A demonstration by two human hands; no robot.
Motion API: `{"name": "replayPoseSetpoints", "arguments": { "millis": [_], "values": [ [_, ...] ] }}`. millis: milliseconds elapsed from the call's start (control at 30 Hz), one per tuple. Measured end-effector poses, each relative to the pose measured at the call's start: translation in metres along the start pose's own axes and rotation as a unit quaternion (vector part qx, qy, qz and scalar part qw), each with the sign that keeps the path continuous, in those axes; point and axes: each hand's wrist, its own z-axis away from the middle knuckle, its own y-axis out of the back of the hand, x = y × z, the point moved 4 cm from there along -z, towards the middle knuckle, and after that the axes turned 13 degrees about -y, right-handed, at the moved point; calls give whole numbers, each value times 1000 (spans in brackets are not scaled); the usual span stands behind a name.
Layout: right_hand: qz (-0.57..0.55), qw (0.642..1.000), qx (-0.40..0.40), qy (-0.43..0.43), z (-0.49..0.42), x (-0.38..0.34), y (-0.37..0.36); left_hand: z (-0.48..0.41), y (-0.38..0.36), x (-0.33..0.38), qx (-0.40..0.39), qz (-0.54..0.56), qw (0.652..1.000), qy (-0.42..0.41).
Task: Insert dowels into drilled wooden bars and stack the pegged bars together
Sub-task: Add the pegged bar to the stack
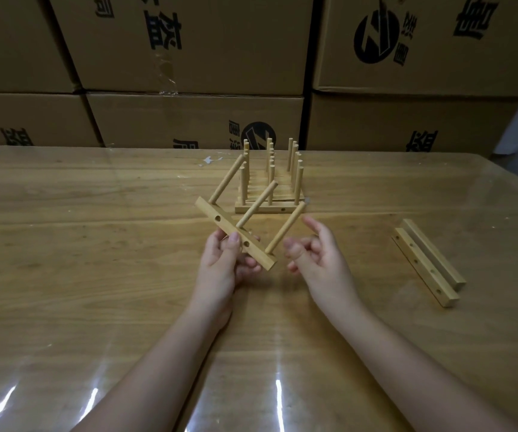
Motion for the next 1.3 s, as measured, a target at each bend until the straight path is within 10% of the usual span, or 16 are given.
{"name": "replayPoseSetpoints", "arguments": {
  "millis": [800,1300],
  "values": [
    [125,991,-36,-22,-21,-6,40,5,-9,-6,-94,32,993,61],
    [307,940,137,-52,-32,28,96,13,-16,-10,-165,-196,967,5]
  ]
}}
